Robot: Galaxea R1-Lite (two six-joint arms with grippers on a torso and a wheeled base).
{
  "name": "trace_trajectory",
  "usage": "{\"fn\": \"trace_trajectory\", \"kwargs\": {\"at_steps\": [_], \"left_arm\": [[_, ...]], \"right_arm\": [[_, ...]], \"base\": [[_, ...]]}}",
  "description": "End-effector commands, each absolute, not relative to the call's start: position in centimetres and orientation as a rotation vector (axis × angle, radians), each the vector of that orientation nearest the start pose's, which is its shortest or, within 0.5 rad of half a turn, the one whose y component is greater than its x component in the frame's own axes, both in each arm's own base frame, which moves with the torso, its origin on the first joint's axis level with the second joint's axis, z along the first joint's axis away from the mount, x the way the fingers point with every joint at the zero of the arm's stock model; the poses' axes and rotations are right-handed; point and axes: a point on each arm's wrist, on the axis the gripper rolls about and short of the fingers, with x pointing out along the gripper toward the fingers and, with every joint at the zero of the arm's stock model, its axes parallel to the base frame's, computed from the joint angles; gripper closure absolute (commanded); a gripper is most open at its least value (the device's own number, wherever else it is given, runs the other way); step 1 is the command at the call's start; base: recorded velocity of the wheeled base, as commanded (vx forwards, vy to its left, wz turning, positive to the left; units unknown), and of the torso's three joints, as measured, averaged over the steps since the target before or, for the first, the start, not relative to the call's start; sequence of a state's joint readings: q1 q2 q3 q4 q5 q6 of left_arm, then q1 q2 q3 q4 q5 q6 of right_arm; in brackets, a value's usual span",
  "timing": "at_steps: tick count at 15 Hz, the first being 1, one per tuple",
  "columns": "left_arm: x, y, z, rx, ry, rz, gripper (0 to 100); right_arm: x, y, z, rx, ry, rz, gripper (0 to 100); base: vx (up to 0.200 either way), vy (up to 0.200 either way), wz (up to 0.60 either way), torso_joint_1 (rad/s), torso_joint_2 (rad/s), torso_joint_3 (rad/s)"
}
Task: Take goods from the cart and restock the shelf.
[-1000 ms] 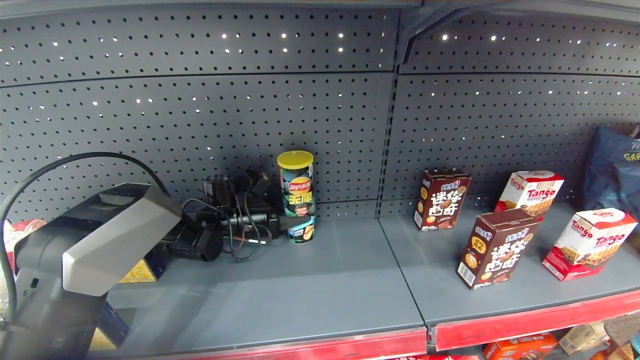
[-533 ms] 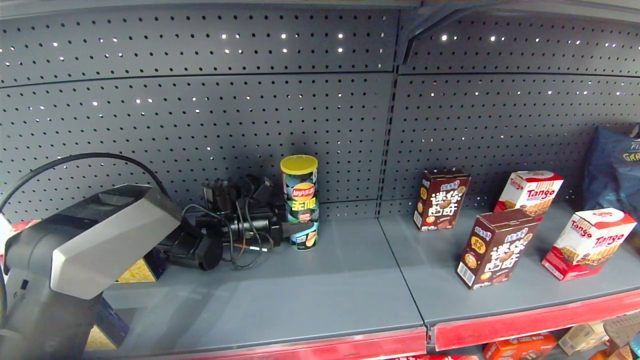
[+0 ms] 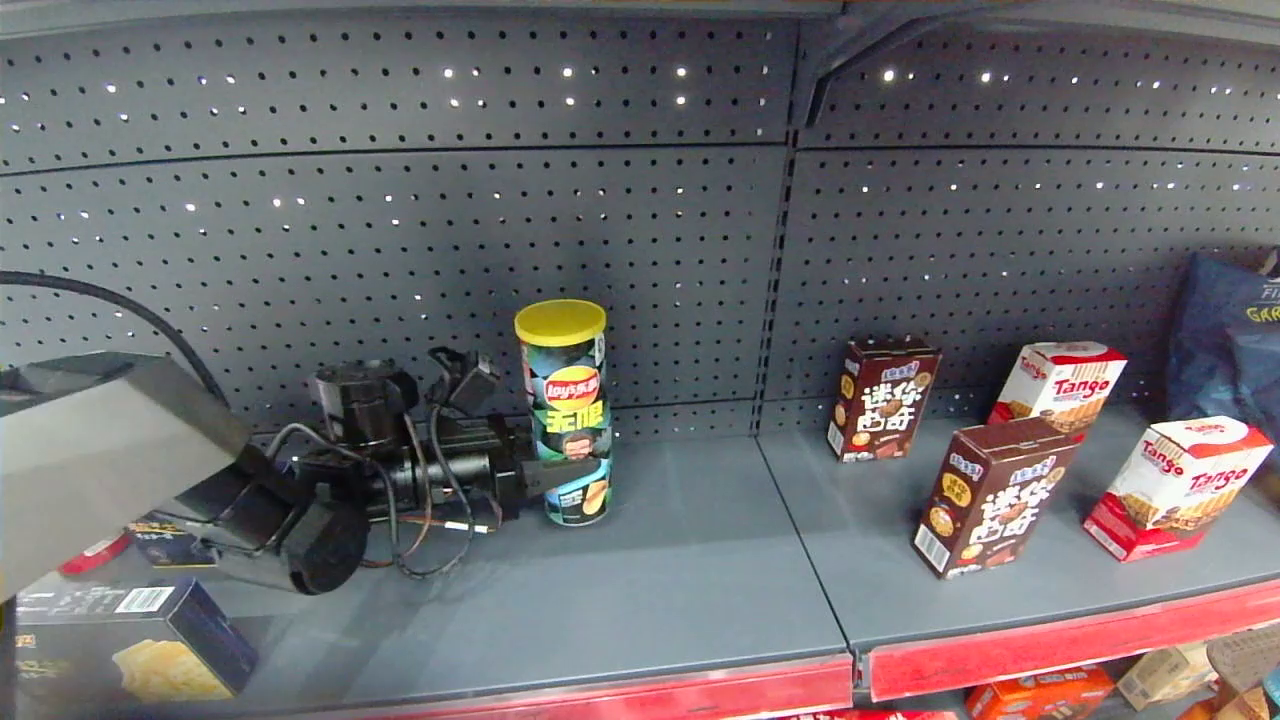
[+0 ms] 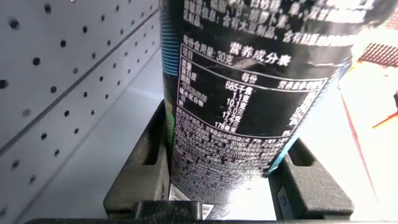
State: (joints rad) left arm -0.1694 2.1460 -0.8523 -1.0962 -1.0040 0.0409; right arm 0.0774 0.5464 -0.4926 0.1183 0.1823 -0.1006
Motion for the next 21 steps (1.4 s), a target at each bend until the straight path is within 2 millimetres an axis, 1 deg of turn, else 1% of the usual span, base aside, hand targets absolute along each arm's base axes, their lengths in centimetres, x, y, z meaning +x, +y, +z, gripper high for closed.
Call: {"fn": "trace_trajectory", "kwargs": {"at_steps": [1,2,3,6,7,8,11,17,21], "left_arm": [[33.5,-7.7,11.5,-0.029,0.120,-1.171,100],[31.9,-7.6,11.8,-0.029,0.120,-1.178,100],[30.9,-7.4,11.8,-0.028,0.117,-1.178,100],[29.1,-7.1,10.8,-0.028,0.115,-1.178,100],[28.0,-7.0,10.0,-0.029,0.118,-1.178,100],[27.6,-6.9,9.7,-0.026,0.113,-1.177,100],[27.0,-6.8,8.8,-0.037,0.119,-1.174,100],[27.0,-7.0,6.7,-0.058,0.169,-1.181,100],[27.1,-7.4,4.8,-0.070,0.210,-1.172,100]], "right_arm": [[2.2,0.6,20.5,-0.092,0.156,0.268,100],[2.2,0.6,20.6,-0.092,0.154,0.267,100],[2.1,0.6,20.6,-0.092,0.150,0.265,100],[2.1,0.6,20.6,-0.092,0.150,0.264,100],[2.2,0.6,20.5,-0.093,0.154,0.264,100],[2.2,0.6,20.4,-0.093,0.156,0.264,100],[2.2,0.6,20.4,-0.093,0.157,0.263,100],[2.2,0.6,20.3,-0.093,0.163,0.261,100],[2.2,0.6,20.3,-0.093,0.164,0.260,100]], "base": [[0.000,0.000,0.00,0.000,0.00,0.000],[0.000,0.000,0.00,0.000,0.00,0.000],[0.000,0.000,0.00,0.000,0.00,0.000],[0.000,0.000,0.00,0.000,0.00,0.000],[0.000,0.000,0.00,0.000,0.00,0.000],[0.000,0.000,0.00,0.000,0.00,0.000],[0.000,0.000,0.00,0.000,0.00,0.000],[0.000,0.000,0.00,0.000,0.00,0.000],[0.000,0.000,0.00,0.000,0.00,0.000]]}}
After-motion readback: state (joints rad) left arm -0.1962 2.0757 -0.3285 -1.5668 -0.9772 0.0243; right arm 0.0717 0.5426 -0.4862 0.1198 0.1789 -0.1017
